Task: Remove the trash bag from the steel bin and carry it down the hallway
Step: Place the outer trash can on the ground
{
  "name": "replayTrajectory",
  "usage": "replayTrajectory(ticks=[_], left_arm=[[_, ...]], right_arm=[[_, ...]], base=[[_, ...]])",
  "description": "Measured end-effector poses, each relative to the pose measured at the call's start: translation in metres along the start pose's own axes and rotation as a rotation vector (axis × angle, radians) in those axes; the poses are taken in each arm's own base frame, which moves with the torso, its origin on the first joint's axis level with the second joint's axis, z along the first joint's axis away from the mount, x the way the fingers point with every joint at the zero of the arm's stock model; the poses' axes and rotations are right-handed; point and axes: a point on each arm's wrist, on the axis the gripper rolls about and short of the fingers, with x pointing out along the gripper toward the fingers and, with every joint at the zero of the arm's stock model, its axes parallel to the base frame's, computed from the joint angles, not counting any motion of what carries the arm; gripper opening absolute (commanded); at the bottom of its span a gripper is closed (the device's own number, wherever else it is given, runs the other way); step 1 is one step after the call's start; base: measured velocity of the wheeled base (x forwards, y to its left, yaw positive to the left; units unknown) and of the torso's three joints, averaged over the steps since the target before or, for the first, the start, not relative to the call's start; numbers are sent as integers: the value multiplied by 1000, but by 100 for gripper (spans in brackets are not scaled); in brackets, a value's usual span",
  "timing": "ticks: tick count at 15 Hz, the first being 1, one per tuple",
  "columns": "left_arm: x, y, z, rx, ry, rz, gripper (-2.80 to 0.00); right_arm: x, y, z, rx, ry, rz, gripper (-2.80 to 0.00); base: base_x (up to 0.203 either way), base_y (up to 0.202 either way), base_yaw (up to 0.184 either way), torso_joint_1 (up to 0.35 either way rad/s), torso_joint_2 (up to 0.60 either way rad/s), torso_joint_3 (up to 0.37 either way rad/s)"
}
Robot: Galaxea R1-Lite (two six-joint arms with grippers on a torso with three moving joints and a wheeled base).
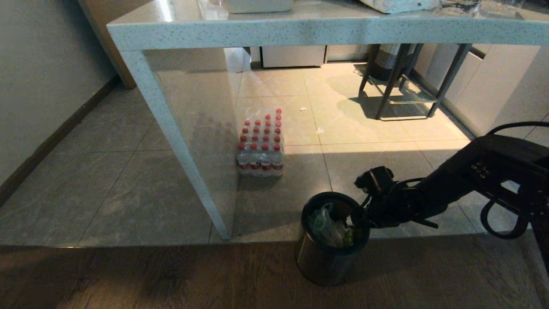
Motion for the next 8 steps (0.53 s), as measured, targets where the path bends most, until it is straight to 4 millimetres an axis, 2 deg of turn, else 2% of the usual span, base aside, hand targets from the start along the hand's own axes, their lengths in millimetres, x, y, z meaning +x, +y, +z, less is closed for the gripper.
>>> replayTrajectory(ticks=[6, 7, 8], left_arm=[[0, 0, 0, 0, 0, 0, -280], [0, 0, 0, 0, 1, 0, -280], [0, 0, 0, 0, 1, 0, -280]], right_arm=[[22, 0, -6, 1, 28, -29, 0], [23, 0, -7, -1, 31, -29, -280], [24, 0, -7, 1, 32, -29, -280]], base=[[0, 0, 0, 0, 0, 0], [0, 0, 0, 0, 0, 0], [0, 0, 0, 0, 0, 0]])
